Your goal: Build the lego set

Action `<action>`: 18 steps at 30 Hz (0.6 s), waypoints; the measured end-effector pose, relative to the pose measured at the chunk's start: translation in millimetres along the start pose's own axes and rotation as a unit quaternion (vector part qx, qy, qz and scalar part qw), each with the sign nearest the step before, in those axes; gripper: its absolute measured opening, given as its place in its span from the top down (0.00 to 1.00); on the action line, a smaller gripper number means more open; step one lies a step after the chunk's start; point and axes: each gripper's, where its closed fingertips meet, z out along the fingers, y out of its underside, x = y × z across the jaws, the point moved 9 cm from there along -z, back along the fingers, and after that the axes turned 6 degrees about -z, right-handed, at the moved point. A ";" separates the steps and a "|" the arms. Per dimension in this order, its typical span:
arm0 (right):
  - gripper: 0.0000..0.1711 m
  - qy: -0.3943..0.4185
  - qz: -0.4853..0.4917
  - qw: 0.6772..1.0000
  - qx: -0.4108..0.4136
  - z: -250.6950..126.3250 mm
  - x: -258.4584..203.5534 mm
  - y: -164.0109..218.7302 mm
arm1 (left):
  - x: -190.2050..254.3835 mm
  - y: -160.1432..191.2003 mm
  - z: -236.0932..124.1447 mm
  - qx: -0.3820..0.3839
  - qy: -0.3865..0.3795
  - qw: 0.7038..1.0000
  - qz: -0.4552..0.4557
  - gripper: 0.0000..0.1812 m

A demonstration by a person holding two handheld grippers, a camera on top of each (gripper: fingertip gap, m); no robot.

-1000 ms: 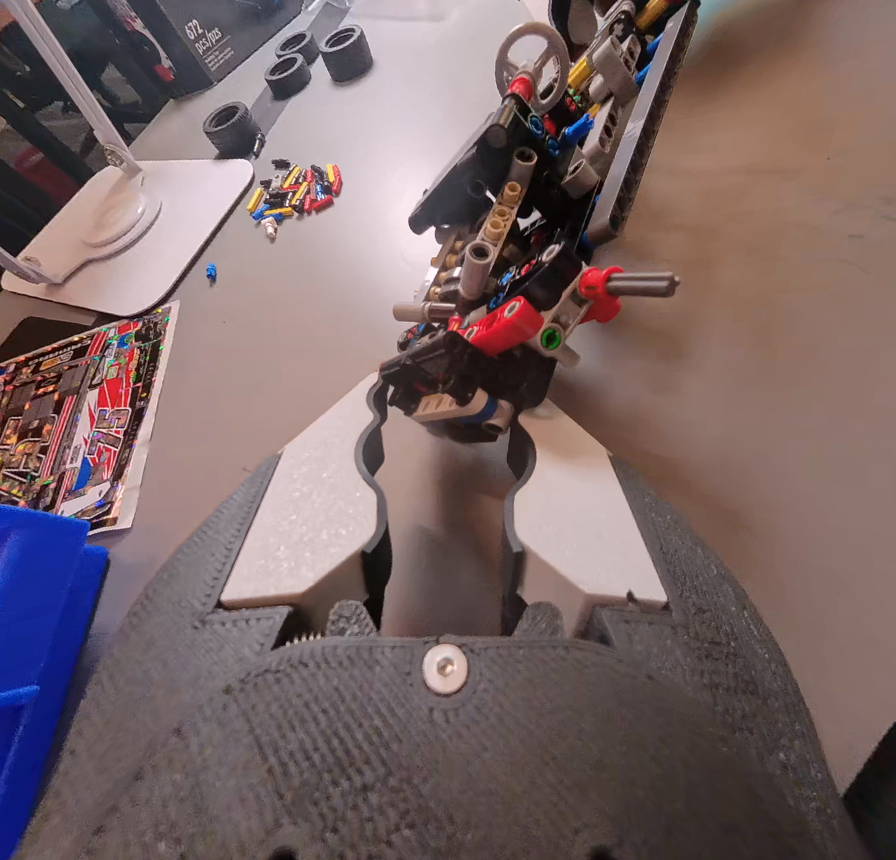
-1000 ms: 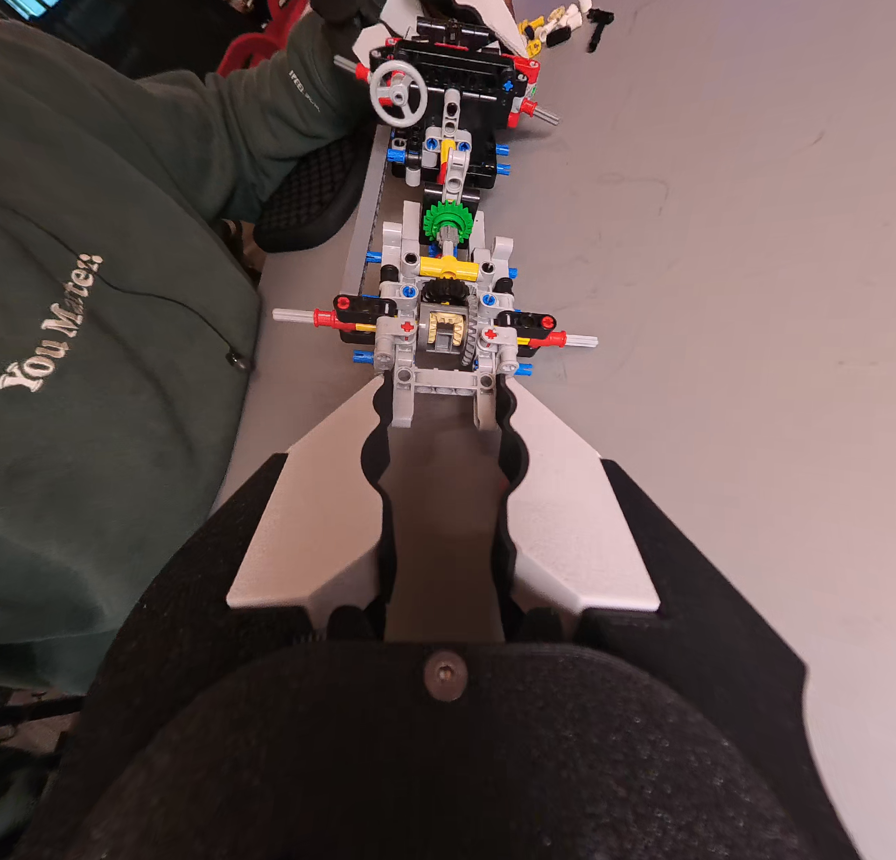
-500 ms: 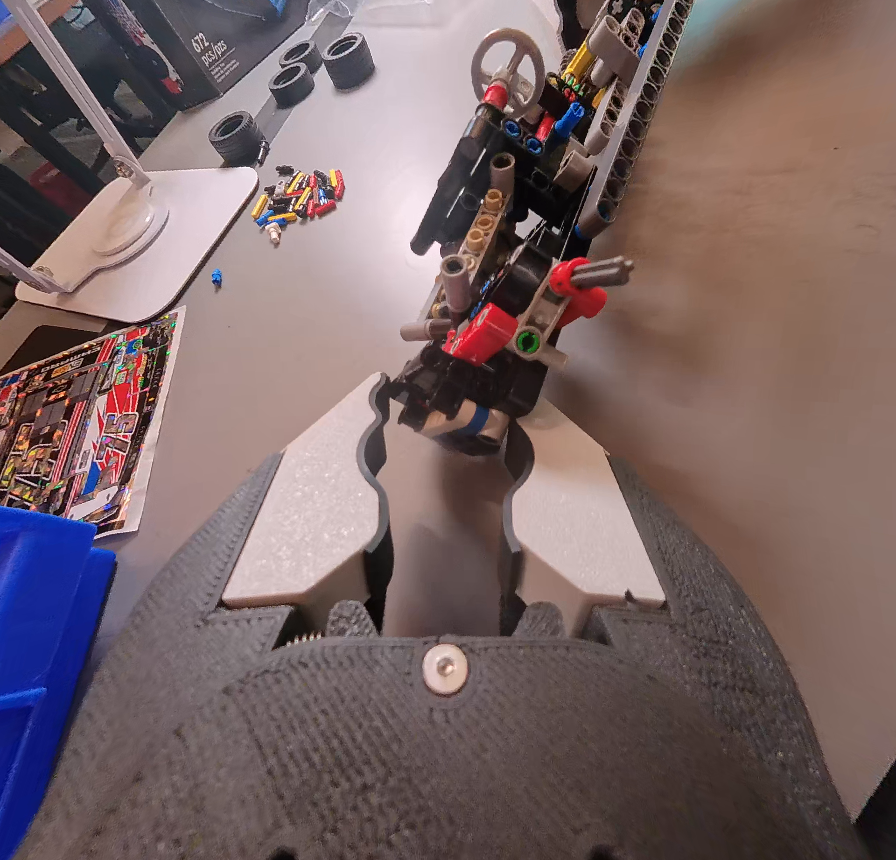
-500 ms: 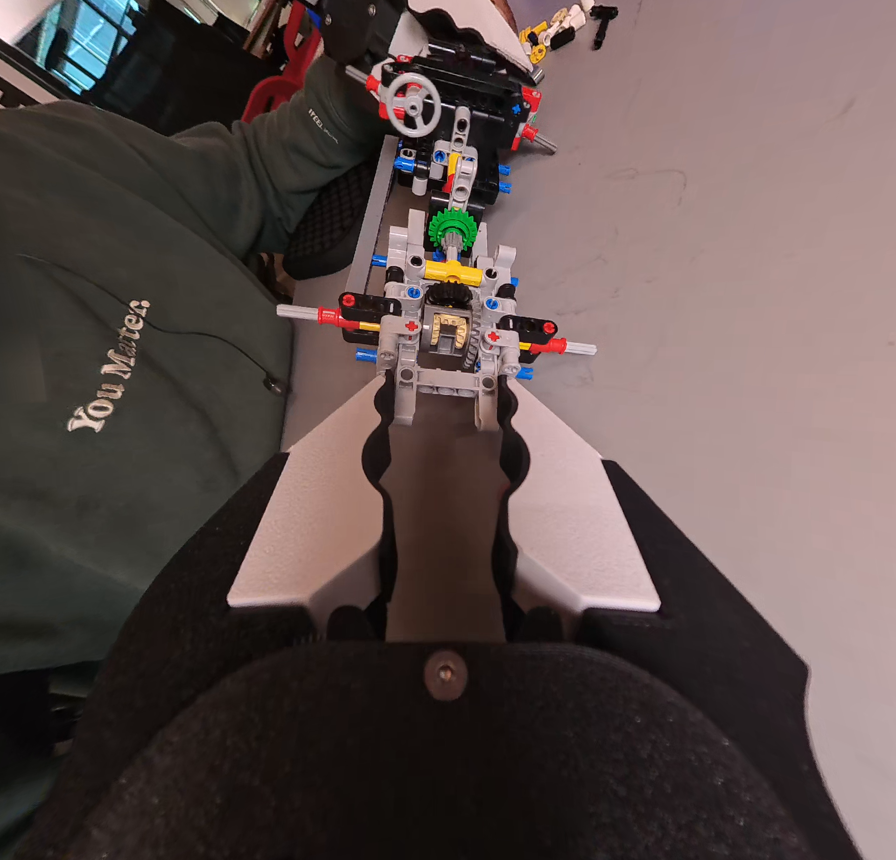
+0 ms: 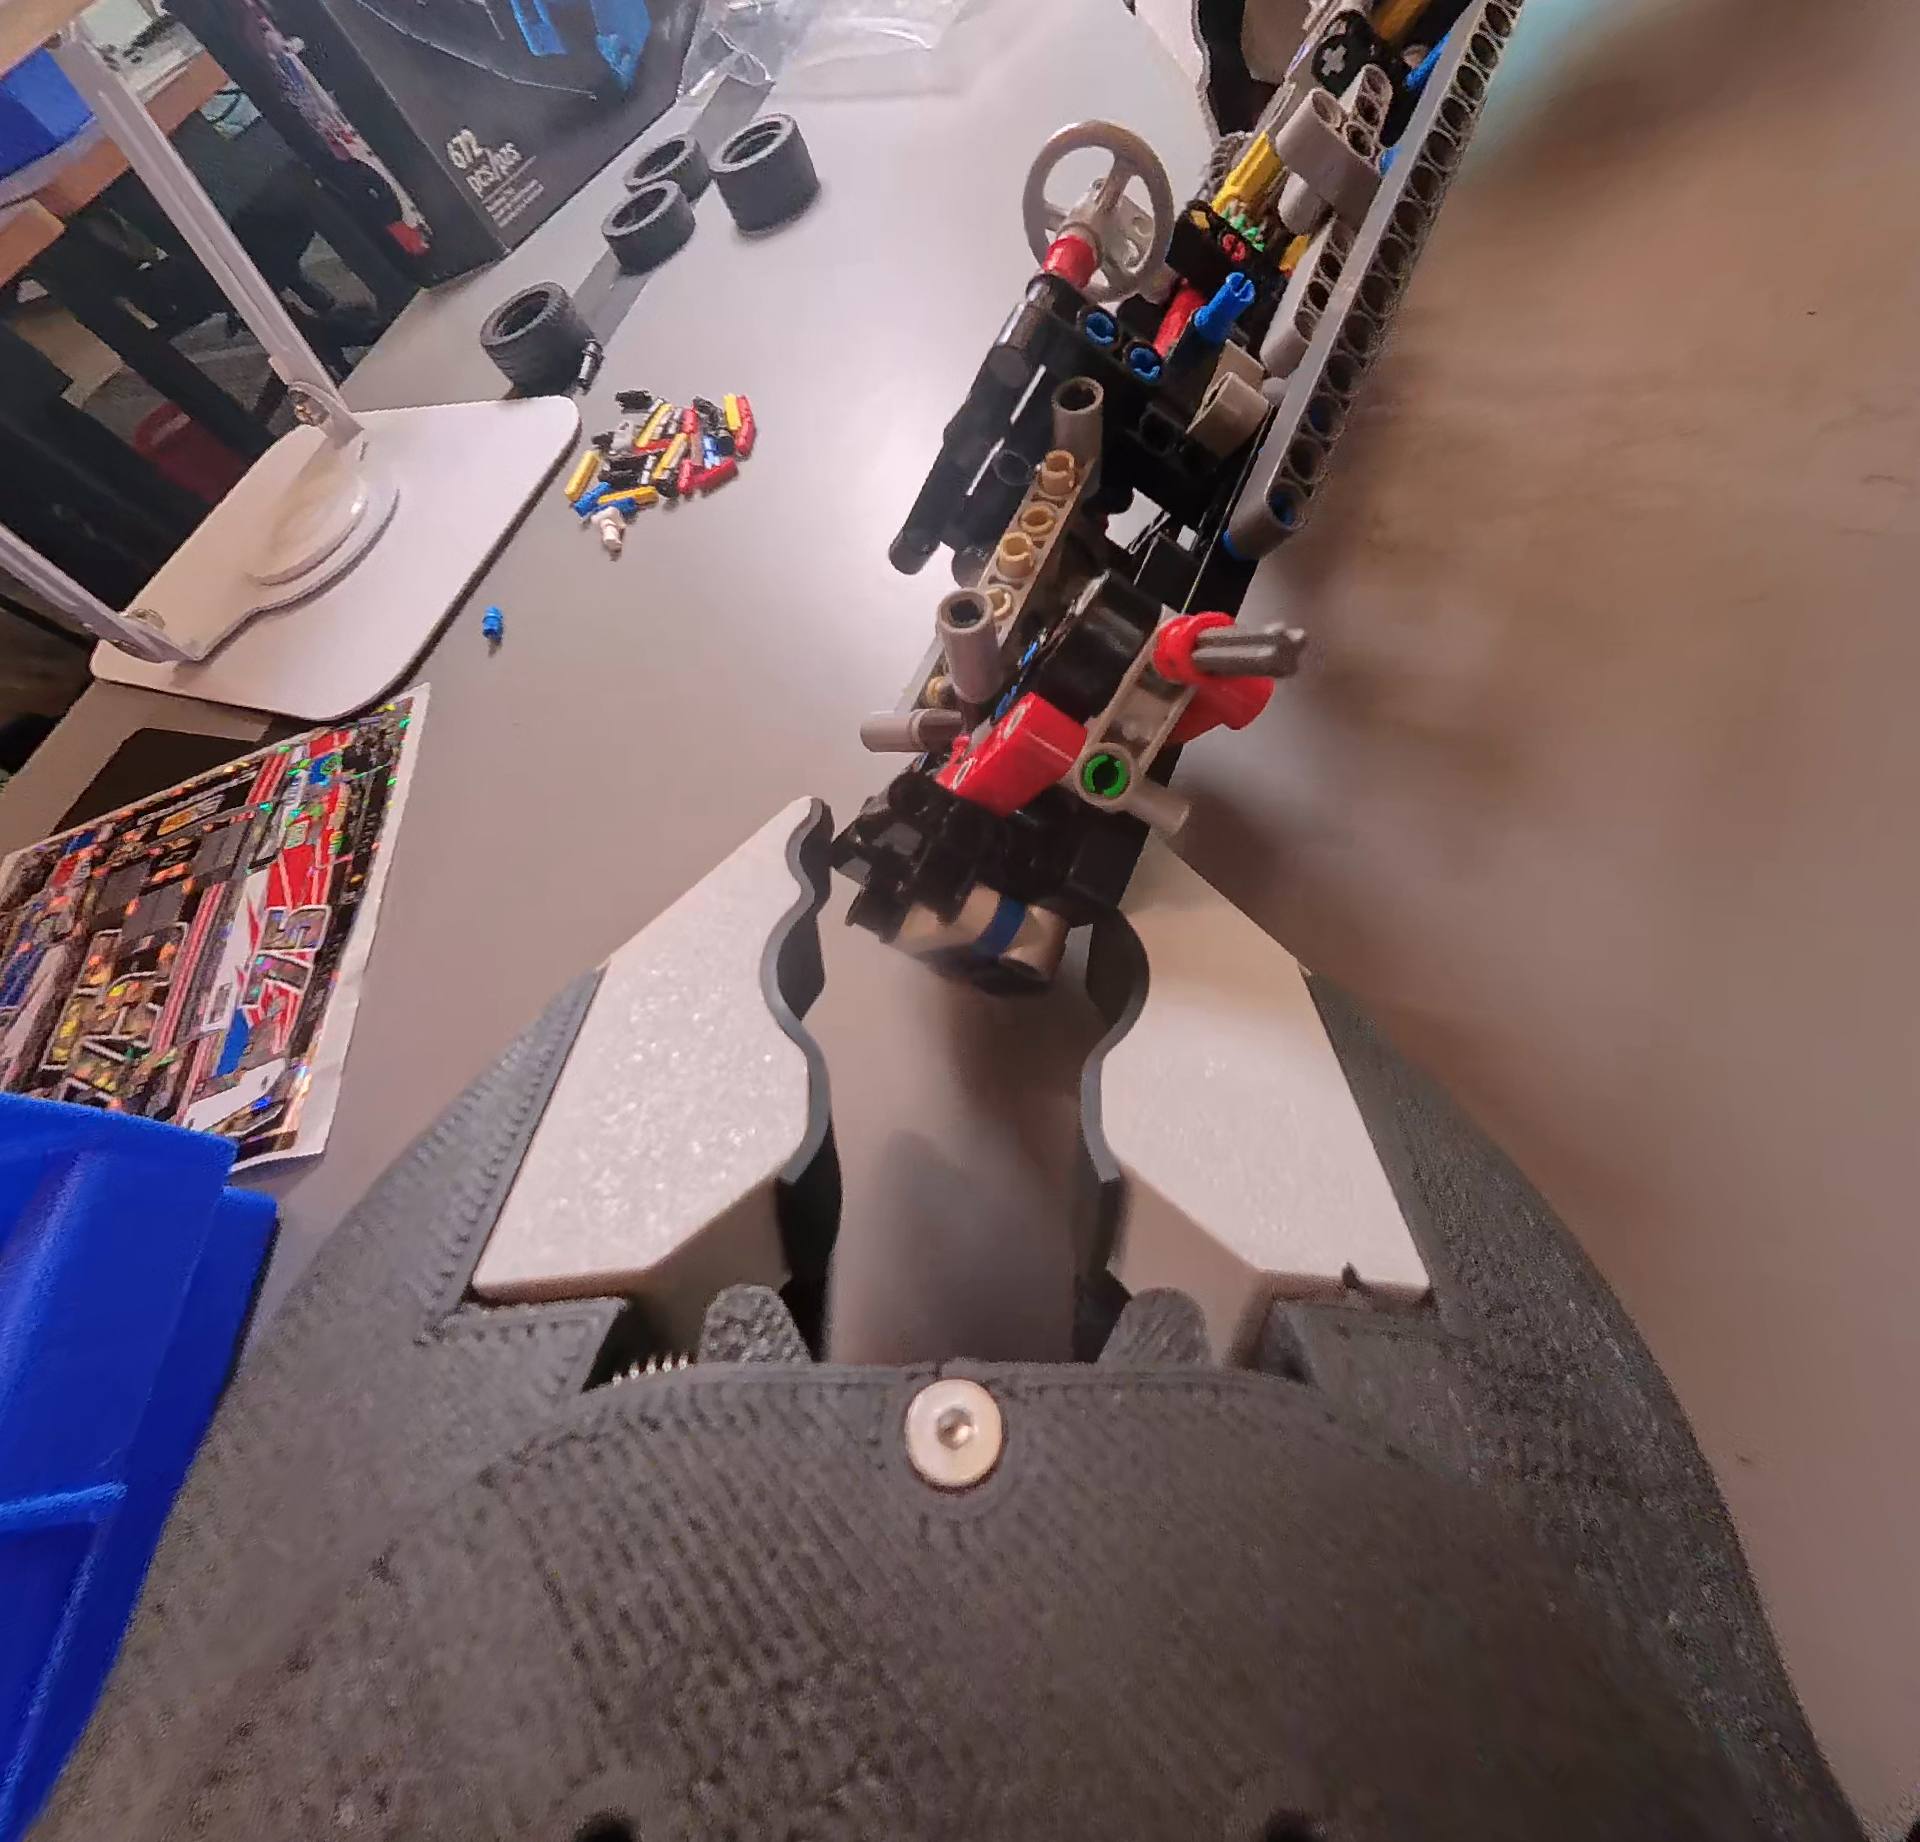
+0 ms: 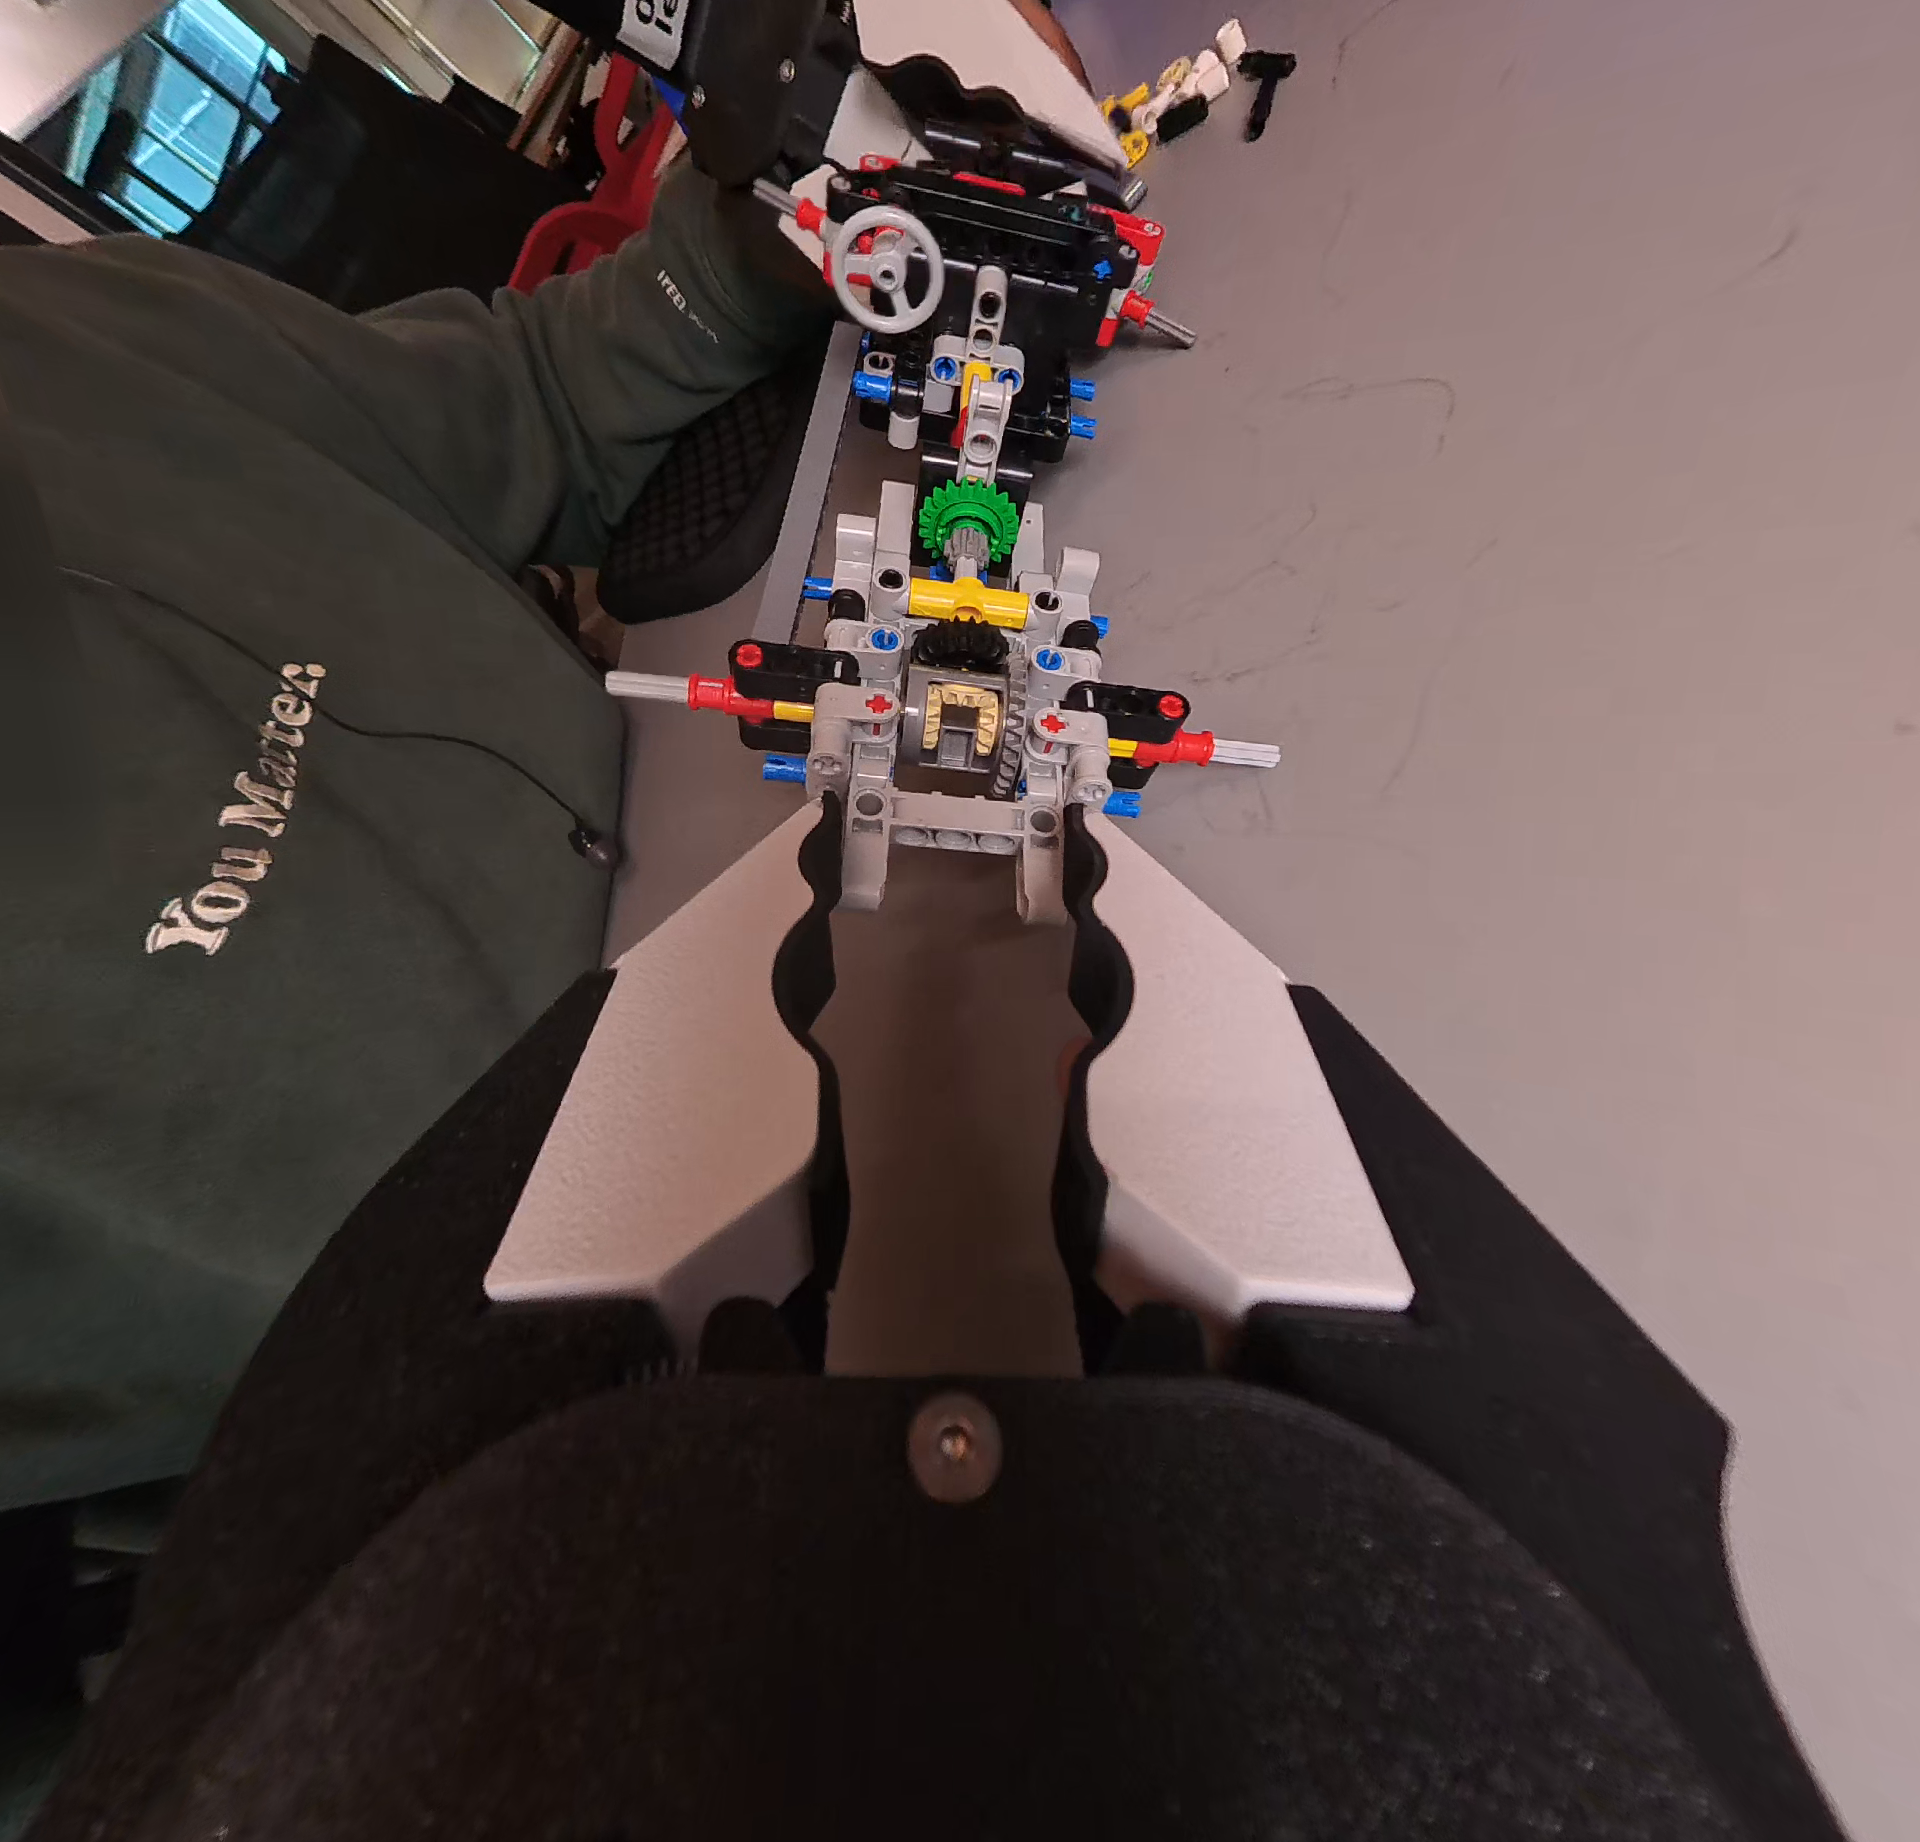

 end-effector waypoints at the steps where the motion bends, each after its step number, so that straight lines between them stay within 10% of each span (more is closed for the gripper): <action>1: 0.77 0.002 0.002 1.000 0.006 -0.4 0.5 -0.3 | -1.0 -0.4 0.3 0.001 -0.008 1.000 -0.001 0.74; 18: 0.73 0.073 -0.069 0.995 0.019 -5.9 -3.3 3.2 | -4.1 -1.7 7.2 -0.015 -0.059 0.998 -0.027 0.75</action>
